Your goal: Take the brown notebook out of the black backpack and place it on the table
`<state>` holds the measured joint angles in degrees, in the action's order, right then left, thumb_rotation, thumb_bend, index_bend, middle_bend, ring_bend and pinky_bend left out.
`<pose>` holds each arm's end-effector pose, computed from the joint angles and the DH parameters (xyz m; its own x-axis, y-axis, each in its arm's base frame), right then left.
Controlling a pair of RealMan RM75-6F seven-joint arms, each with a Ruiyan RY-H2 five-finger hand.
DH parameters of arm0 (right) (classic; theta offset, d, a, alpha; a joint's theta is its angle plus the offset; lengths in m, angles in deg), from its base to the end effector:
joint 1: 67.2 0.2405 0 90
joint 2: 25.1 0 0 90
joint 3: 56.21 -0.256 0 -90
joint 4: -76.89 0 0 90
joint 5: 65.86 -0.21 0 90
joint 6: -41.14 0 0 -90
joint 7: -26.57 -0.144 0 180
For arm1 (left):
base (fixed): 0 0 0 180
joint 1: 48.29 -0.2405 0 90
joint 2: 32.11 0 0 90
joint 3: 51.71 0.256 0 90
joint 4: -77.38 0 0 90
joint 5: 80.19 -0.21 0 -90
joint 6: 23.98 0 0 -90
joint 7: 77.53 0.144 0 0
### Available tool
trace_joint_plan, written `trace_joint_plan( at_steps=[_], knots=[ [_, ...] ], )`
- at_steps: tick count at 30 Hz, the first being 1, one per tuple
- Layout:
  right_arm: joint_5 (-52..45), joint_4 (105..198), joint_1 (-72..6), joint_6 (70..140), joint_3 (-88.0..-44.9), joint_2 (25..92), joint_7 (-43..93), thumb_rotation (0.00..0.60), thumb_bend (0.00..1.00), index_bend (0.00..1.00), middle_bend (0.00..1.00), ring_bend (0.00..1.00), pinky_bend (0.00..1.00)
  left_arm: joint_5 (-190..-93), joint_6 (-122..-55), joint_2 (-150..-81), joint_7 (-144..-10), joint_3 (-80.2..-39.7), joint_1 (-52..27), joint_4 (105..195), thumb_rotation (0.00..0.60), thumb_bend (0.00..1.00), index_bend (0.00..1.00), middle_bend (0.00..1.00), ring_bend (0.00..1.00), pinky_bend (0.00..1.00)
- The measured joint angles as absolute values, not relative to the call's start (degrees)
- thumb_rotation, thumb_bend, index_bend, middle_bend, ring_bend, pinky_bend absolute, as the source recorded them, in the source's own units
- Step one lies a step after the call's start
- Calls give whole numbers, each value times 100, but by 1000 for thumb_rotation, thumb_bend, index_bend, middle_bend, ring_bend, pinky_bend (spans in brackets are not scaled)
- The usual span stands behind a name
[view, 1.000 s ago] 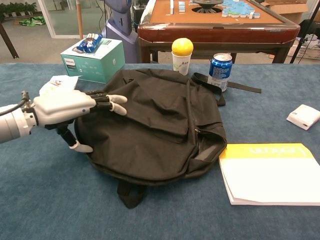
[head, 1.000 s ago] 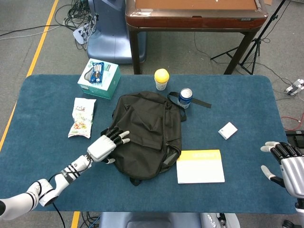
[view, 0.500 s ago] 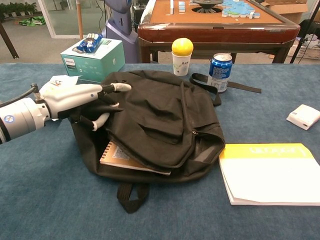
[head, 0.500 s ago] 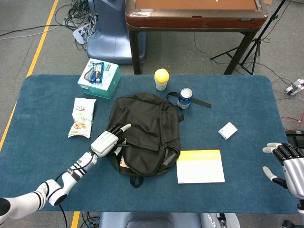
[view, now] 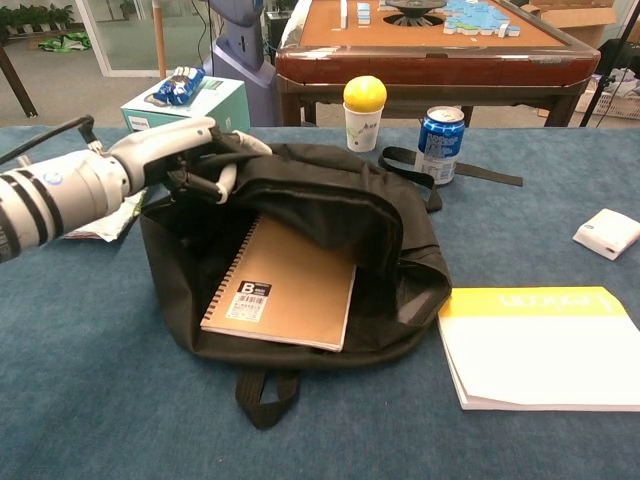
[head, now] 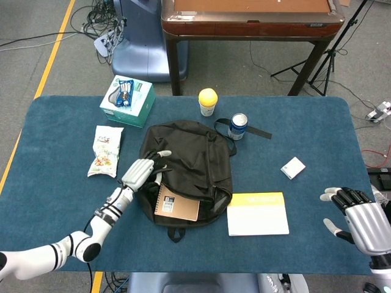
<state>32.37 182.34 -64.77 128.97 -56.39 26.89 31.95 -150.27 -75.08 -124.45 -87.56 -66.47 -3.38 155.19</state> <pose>-0.2588 -0.1542 0.1916 0.4729 -0.0007 0.8811 -0.8662 -0.1835 0.4647 -0.1219 0.3682 -0.0232 0.0360 0.3790 0.9247 0.9423 -0.3210 0.0949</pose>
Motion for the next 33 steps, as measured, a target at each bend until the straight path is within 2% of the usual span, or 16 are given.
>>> trace_joint_plan(
  at_steps=[3,6,18,26,33],
  knots=[
    [3336,18269,-6393,12739,-5595,2692,3221,600,198,379,322,272,371,-14553,-7418,-12502,-8334,-6870,-182,15577,600,719,735,278,305,142],
    [3441,18314,-6291,12555,-5548,2702,3243,600,198,379,322,272,371,-14133,-7334,-12572,-7933,-7024,-13,15580,600,720,737,336,341,158],
    [3736,18693,-5700,11596,-5472,2857,3520,600,198,379,322,272,371,-12318,-7300,-13050,-6343,-7500,876,15024,600,720,721,339,346,163],
    [3683,18994,-5129,10711,-5565,3215,3911,600,198,379,322,272,371,-11614,-7522,-13323,-5842,-7711,1197,14533,600,720,711,339,346,163],
    [3153,19066,-4743,10119,-5796,3821,4725,600,198,379,320,265,371,-11429,-7546,-13330,-5748,-7778,1256,14371,600,720,710,339,346,163]
  ],
)
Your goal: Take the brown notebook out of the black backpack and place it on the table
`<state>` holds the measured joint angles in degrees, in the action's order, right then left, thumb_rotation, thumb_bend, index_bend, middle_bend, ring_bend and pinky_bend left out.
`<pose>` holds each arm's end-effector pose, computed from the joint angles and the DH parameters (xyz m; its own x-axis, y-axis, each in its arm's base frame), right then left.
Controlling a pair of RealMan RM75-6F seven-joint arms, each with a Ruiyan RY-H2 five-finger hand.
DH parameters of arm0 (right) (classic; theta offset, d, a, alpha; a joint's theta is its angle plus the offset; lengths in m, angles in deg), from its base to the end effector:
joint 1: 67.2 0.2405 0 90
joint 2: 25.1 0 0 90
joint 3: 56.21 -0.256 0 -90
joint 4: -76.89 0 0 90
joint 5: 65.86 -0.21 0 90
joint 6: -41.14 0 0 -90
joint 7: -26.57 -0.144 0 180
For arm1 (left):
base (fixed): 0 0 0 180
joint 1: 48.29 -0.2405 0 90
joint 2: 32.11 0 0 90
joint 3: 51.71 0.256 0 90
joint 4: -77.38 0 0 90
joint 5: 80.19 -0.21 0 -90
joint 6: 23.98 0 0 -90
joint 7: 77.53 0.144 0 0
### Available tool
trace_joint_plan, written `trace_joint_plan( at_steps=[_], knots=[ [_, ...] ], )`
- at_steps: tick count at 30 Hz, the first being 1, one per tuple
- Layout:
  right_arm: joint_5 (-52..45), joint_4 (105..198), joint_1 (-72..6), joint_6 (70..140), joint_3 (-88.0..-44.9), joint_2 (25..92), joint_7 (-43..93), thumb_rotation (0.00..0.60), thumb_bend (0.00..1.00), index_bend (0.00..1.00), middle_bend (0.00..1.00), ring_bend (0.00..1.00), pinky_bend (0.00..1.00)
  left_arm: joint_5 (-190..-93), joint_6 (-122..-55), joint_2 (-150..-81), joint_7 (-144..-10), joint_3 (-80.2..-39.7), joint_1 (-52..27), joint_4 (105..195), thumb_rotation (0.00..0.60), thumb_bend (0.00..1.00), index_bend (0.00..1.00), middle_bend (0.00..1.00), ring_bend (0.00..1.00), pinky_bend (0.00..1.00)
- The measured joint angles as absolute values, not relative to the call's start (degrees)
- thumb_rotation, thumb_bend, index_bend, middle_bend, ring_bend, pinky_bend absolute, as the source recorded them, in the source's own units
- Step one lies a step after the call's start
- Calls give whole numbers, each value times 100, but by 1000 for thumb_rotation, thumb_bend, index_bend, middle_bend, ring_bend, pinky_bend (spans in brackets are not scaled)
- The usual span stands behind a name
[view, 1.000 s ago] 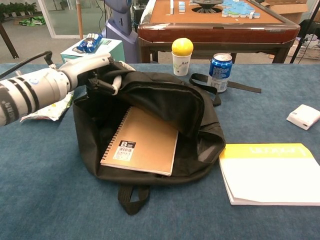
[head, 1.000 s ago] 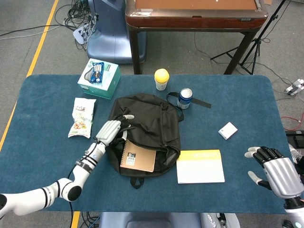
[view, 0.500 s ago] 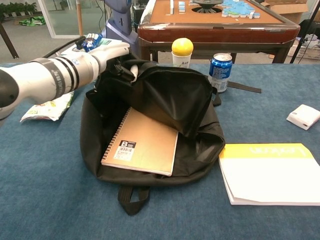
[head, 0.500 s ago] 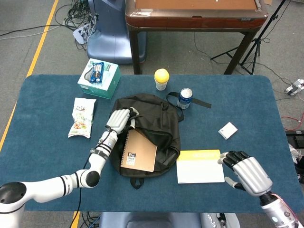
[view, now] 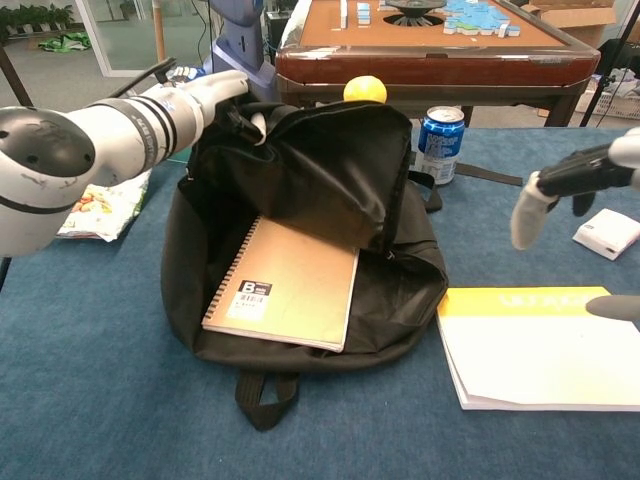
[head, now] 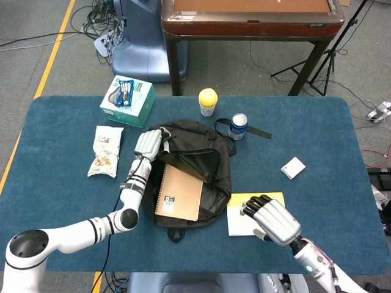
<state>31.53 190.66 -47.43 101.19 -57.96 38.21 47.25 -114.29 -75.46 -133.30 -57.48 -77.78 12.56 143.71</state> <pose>-0.1676 -0.1998 0.0766 0.5616 -0.2125 0.7997 -0.7315 -0.5792 0.3598 -0.0626 0.4426 -0.0307 0.0972 0.2409 0.9657 0.9929 -0.0901 -0.0775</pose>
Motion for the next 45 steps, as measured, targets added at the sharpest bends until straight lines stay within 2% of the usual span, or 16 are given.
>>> trace_joint_plan(
  at_steps=[11,17,26,35,45],
  knots=[
    [2016,18686,-4028,9344,-6133,5186,5658,600,198,379,316,254,371,-11463,-7517,-13257,-5818,-7750,1220,14438,600,720,710,339,346,163],
    [1781,18103,-3749,9239,-6201,5873,5884,600,192,379,311,244,371,-11424,-7565,-13234,-5785,-7738,1212,14509,600,720,710,339,345,163],
    [1674,17065,-3394,9287,-6293,6778,5836,600,112,379,277,221,371,-11353,-7608,-13195,-5714,-7709,1203,14595,600,720,709,339,346,163],
    [1757,16201,-3054,9336,-6319,7443,5574,600,62,378,258,200,369,-11267,-7628,-13150,-5666,-7706,1199,14637,600,719,708,338,345,163],
    [1731,15711,-2878,9363,-6262,7743,5438,600,35,333,228,178,338,-11189,-7627,-13110,-5635,-7698,1201,14714,600,720,706,339,345,163]
  ],
)
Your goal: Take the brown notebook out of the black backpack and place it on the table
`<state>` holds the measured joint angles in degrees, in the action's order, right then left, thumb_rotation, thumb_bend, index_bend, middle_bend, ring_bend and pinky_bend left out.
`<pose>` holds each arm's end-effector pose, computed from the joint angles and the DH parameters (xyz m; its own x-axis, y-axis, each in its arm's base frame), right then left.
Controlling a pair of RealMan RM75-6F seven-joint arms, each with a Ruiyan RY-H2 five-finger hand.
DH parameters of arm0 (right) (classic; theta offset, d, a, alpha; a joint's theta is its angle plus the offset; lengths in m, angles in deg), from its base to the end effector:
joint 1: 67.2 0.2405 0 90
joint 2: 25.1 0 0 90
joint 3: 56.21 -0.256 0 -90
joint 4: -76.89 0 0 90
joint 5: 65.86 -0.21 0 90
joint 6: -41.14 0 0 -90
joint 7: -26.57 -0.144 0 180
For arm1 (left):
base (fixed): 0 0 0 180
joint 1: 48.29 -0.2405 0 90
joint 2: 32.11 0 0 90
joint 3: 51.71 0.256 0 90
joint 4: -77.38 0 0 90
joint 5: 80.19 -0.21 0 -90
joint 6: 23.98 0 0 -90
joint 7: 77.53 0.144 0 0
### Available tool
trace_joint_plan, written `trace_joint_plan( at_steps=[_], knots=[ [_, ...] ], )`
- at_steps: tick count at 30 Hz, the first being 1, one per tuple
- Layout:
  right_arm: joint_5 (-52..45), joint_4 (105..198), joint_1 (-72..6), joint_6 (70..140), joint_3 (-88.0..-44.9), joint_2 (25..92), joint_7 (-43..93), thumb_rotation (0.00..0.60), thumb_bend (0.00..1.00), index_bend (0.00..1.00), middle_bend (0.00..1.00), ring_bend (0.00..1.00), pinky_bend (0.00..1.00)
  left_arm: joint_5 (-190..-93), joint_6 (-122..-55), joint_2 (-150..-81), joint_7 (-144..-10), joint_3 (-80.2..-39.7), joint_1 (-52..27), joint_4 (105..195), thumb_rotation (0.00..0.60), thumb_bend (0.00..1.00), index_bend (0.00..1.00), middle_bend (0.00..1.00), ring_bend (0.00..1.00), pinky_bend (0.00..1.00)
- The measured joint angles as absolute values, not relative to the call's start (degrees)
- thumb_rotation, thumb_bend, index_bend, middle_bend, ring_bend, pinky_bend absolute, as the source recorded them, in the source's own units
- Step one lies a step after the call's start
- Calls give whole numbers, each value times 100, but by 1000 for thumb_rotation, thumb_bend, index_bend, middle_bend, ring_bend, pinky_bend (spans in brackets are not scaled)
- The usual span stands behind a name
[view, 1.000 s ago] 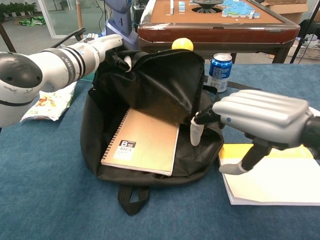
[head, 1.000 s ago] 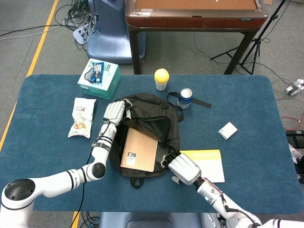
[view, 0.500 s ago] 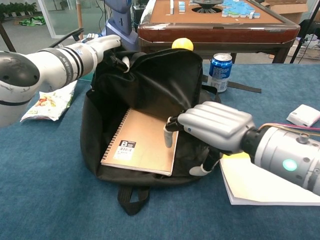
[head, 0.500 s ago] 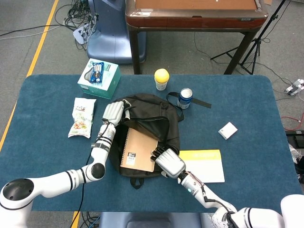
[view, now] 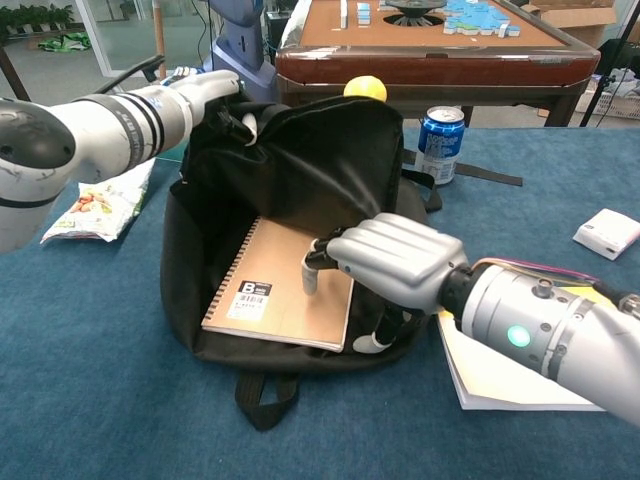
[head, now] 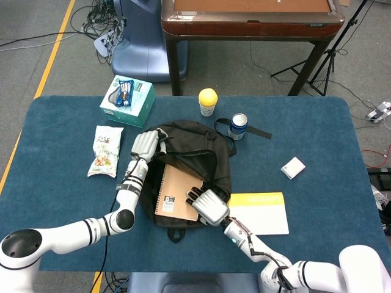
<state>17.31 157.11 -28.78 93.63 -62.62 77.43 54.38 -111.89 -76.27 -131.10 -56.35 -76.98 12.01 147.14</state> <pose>-0.1075 -0.2706 -0.0989 0.5967 -0.1865 0.7805 -0.6573 -0.6716 0.3420 -0.0667 0.4383 -0.0244 0.0959 0.2555 0.9620 0.9941 -0.0737 -0.0796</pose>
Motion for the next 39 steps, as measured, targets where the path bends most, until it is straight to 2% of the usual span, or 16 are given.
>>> trace_joint_plan(
  at_steps=[32,35,39],
  knots=[
    [1793,14621,-2454,9521,-6257,8478,5051,600,35,322,222,171,331,-10994,-7646,-12950,-5649,-7697,1153,14843,600,720,702,339,345,163],
    [1840,14513,-2439,9589,-6250,8539,4998,600,50,316,222,171,330,-10947,-7650,-12940,-5633,-7699,1155,14848,600,720,701,338,345,163],
    [1923,14358,-2417,9674,-6235,8601,4865,600,130,300,235,171,331,-10905,-7667,-12920,-5616,-7703,1154,14880,600,720,701,339,345,163]
  ],
)
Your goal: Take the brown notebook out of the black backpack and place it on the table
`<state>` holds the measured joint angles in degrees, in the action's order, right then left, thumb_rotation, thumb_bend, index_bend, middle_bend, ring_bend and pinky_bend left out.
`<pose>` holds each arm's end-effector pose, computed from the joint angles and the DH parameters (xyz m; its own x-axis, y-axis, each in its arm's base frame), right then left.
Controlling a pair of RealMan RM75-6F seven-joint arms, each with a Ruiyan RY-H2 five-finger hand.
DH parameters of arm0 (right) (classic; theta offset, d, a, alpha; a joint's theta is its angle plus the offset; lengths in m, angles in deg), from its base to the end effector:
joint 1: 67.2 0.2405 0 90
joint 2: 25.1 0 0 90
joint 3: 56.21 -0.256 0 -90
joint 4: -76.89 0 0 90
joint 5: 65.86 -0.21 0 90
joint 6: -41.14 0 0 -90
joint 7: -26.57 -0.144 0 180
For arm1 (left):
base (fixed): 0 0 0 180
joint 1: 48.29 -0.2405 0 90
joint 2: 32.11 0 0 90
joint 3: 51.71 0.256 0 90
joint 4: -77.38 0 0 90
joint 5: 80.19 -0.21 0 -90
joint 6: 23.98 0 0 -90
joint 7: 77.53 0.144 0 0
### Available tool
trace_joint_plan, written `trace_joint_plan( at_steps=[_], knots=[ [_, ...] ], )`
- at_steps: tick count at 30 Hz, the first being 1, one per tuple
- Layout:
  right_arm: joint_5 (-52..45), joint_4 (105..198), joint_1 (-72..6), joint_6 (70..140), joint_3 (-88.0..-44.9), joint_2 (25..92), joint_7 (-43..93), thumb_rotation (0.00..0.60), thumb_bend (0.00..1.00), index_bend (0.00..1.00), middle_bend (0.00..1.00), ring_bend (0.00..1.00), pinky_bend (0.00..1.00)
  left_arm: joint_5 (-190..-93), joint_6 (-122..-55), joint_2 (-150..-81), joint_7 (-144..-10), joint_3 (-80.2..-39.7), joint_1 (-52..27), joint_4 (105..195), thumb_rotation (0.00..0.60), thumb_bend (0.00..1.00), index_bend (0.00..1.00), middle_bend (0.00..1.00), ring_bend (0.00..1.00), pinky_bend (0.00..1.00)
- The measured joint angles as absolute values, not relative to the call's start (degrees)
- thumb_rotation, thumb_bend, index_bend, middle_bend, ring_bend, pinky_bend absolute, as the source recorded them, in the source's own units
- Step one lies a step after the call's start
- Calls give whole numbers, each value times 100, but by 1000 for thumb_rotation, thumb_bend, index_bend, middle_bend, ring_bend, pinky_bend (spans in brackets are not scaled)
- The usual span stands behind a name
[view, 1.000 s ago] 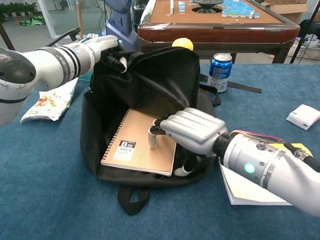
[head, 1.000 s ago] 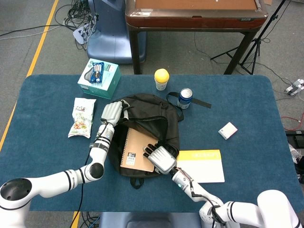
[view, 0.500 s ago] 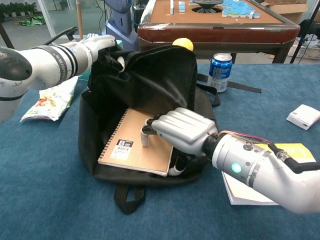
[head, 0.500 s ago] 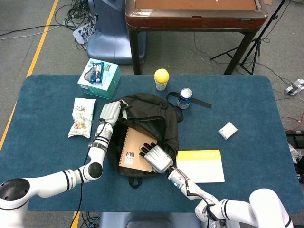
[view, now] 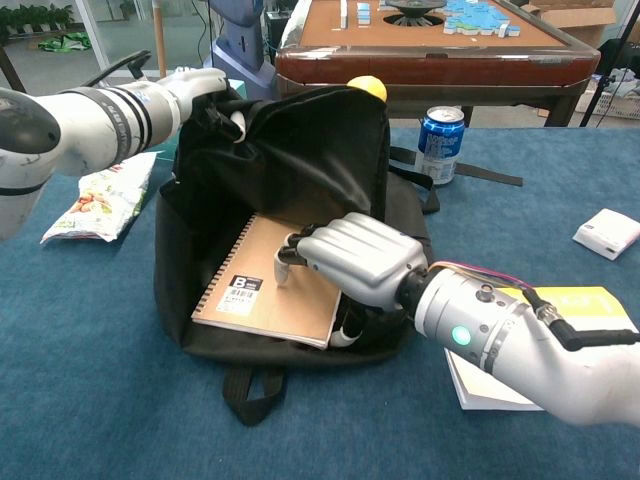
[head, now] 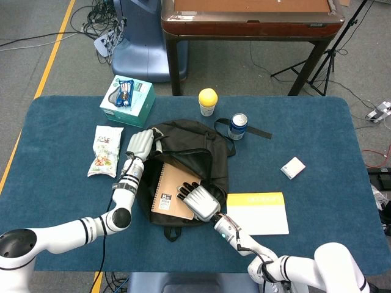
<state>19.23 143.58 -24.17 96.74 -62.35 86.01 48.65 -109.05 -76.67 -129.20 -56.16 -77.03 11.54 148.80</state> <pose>-0.0944 -0.2877 -0.1292 0.5816 -0.1267 0.8036 -0.6399 -0.6811 0.3558 -0.0742 0.4397 -0.0152 0.0716 0.2571 0.9637 0.9973 -0.0323 -0.0655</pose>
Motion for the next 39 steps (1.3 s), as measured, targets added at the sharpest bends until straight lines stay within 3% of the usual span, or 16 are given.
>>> trace_joint_plan(
  at_steps=[20,26,33,39],
  knots=[
    [2415,13506,-2285,10146,-6127,8961,4057,600,325,325,317,239,331,-10700,-7702,-12808,-5580,-7707,1118,14978,600,720,699,339,345,163],
    [2549,13265,-2241,10324,-6120,9056,3863,600,454,411,351,270,331,-10690,-7705,-12786,-5593,-7710,1113,14956,600,720,699,338,345,163],
    [2705,13028,-2175,10495,-6100,9109,3714,600,527,487,383,295,331,-10686,-7691,-12770,-5619,-7706,1104,14939,600,719,699,339,345,163],
    [2812,12836,-2156,10747,-6107,9176,3522,600,538,666,432,330,331,-10710,-7672,-12763,-5658,-7722,1110,14928,600,720,697,338,345,163]
  ],
)
